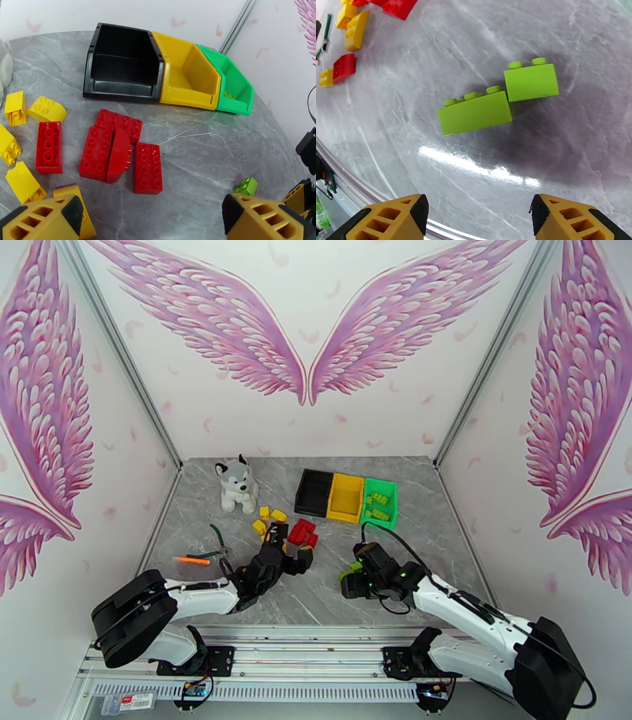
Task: Sort the legos into containers by color
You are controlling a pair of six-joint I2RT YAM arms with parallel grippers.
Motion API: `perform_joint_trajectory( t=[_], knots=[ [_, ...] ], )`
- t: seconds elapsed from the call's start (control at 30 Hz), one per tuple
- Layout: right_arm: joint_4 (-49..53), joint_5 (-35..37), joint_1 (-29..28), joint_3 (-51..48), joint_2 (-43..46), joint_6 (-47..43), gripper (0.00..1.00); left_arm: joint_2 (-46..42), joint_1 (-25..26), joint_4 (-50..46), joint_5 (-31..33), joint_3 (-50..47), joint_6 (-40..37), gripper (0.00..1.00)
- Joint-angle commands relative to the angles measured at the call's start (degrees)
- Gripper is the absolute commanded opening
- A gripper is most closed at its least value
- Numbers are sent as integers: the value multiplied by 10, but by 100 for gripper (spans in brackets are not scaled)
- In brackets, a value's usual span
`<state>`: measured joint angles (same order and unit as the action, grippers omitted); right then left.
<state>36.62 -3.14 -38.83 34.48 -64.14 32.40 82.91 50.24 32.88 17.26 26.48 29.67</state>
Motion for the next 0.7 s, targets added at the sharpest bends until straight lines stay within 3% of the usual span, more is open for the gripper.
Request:
perform_joint_trajectory(
  t=[0.0, 0.43, 0.67],
  knots=[
    [-21, 43, -11, 22, -31, 8, 77, -18, -3, 2, -5, -10, 15, 99],
    [-60, 65, -39, 64, -153, -1, 77, -25, -4, 1, -2, -14, 15, 99],
    [-46, 114, -41, 106, -208, -7, 77, -26, -4, 2, -4, -14, 14, 99]
  ],
)
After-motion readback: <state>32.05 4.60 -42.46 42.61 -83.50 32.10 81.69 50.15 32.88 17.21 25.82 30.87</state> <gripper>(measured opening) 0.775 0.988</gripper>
